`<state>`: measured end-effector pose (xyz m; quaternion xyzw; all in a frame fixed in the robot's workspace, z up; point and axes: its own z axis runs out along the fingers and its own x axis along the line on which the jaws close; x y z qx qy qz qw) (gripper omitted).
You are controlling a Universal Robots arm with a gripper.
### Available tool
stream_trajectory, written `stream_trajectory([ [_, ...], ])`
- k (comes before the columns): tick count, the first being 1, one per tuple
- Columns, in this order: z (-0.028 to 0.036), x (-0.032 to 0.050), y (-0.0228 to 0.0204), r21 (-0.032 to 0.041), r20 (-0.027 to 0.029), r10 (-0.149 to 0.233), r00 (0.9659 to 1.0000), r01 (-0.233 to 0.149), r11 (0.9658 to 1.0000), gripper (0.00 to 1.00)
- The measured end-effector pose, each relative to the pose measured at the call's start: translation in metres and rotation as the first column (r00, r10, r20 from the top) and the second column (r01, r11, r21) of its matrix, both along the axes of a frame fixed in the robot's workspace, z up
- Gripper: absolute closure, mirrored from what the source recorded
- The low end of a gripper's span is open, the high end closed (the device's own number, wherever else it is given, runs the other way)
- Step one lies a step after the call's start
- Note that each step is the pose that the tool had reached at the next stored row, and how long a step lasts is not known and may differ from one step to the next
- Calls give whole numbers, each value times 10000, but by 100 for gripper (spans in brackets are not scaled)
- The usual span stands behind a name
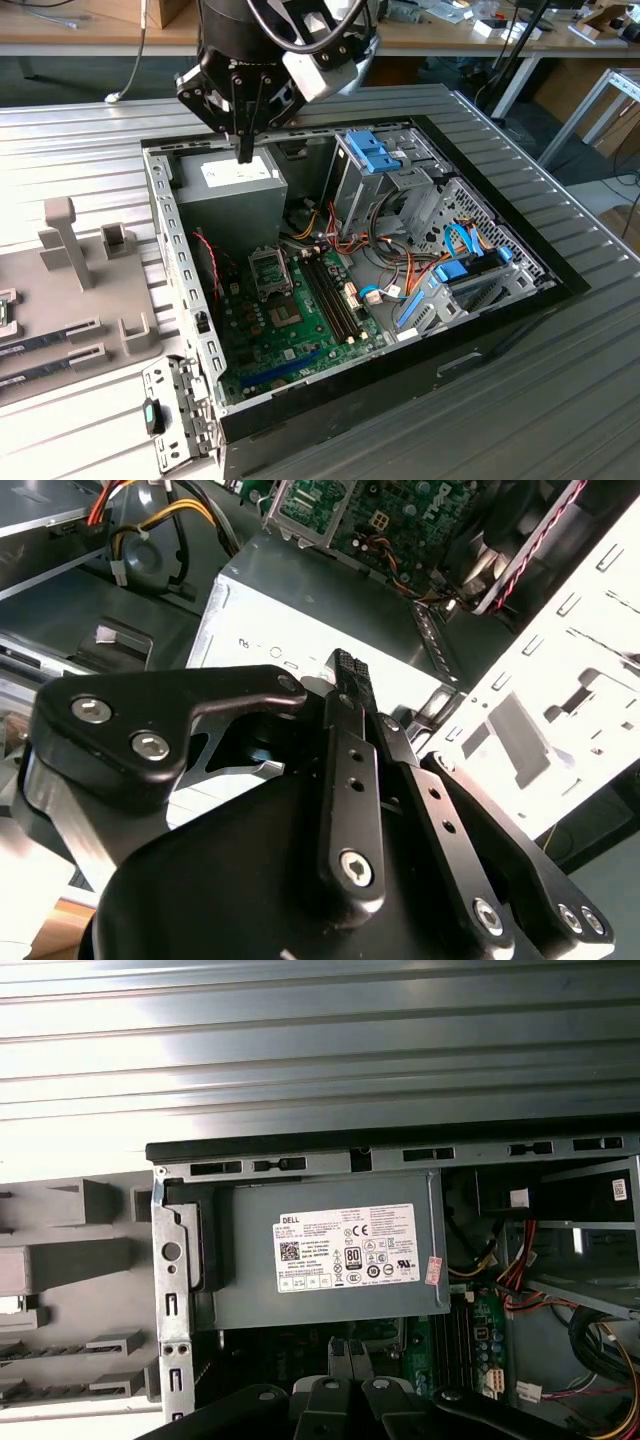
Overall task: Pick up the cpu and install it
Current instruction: 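Reach for the cpu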
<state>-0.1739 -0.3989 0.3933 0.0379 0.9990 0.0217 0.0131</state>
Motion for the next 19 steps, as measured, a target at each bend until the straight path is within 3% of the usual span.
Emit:
stream_trajectory([
  [19, -1, -153, 0, 1, 1, 0, 10000, 0, 10000, 89],
])
